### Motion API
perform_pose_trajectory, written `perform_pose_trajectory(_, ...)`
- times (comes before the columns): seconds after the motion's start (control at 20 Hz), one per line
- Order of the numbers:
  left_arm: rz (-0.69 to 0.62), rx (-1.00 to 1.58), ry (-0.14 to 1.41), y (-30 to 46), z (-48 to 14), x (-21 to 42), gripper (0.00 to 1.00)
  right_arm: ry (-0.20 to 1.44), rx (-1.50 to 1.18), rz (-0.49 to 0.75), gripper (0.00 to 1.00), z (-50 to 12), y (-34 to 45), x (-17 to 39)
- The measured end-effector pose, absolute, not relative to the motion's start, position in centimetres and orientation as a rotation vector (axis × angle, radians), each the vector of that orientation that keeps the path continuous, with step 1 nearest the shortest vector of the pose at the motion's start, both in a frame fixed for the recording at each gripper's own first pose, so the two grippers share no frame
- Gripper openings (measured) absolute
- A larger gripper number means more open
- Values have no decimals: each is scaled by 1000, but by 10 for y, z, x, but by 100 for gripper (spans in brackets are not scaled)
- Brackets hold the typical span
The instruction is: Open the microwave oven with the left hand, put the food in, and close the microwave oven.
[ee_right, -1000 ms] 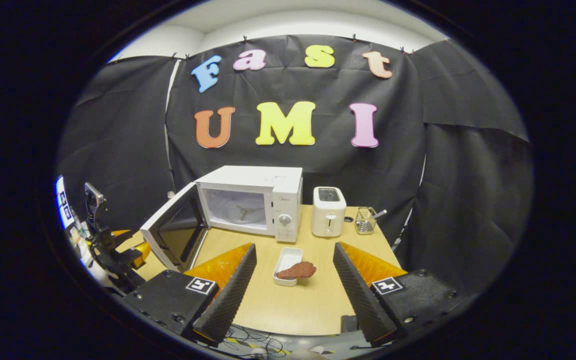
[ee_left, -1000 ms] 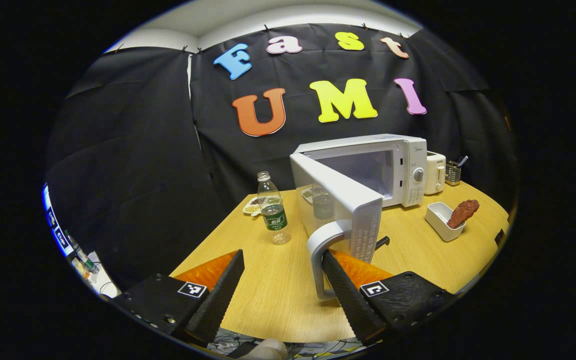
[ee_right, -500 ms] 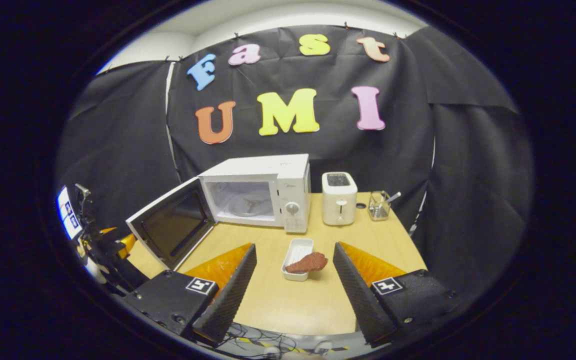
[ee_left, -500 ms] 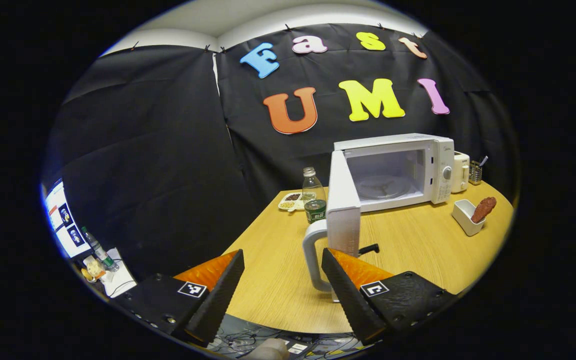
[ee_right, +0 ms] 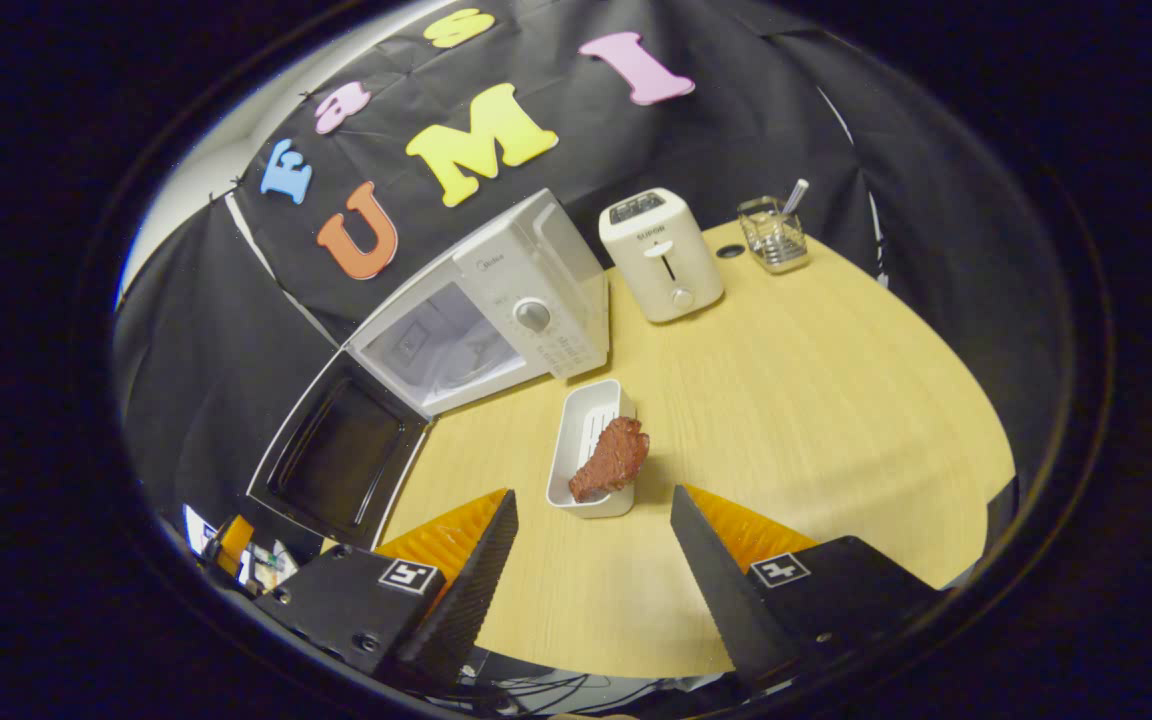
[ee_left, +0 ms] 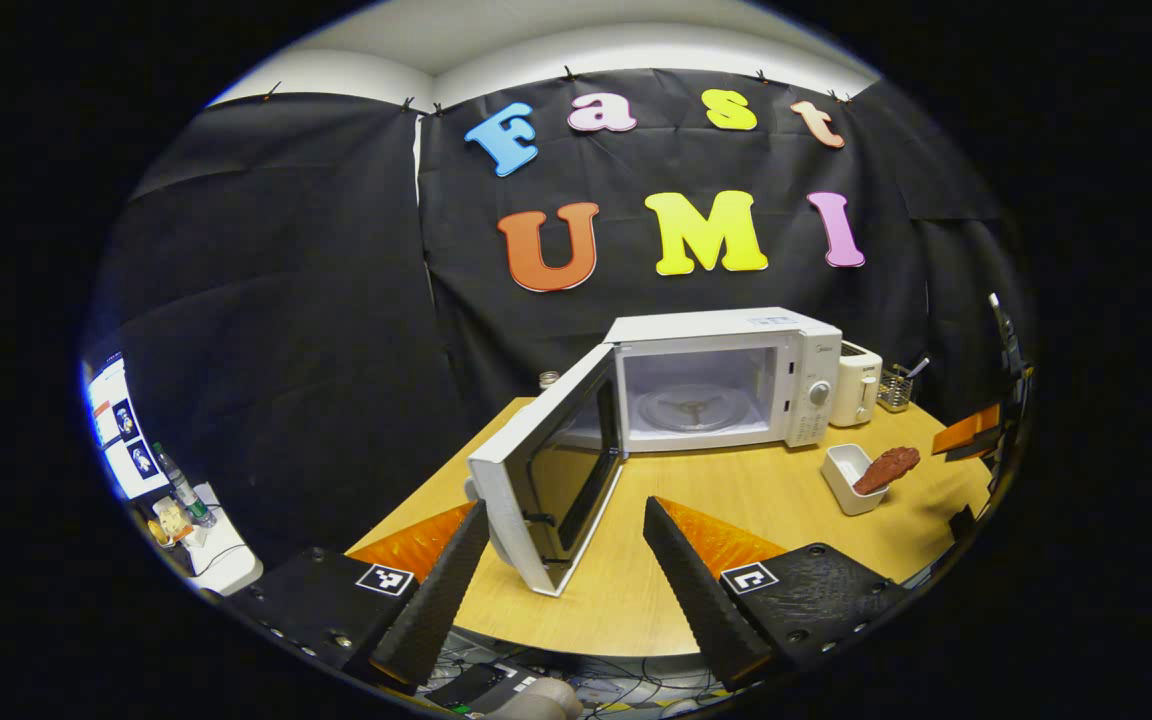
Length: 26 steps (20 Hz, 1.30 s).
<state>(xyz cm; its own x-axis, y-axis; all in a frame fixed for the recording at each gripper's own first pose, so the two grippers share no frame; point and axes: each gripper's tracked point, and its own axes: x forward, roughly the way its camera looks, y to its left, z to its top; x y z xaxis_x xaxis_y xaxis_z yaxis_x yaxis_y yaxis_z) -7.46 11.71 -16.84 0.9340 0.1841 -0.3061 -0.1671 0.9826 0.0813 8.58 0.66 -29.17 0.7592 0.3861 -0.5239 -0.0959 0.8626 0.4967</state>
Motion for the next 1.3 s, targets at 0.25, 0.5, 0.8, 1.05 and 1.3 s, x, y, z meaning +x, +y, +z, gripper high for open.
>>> perform_pose_trajectory(0.25,211,71,340,73,-156,-53,96,794,610,336,86,-313,3,132)
perform_pose_trajectory(0.5,282,106,365,51,-152,-35,96,960,714,439,51,-328,14,151)
perform_pose_trajectory(0.8,380,105,400,43,-154,-40,96,1004,720,483,20,-326,16,159)
perform_pose_trajectory(1.05,397,147,391,44,-145,-44,96,975,706,507,17,-297,21,164)
perform_pose_trajectory(1.3,326,123,384,42,-156,-39,95,847,686,538,17,-242,48,165)
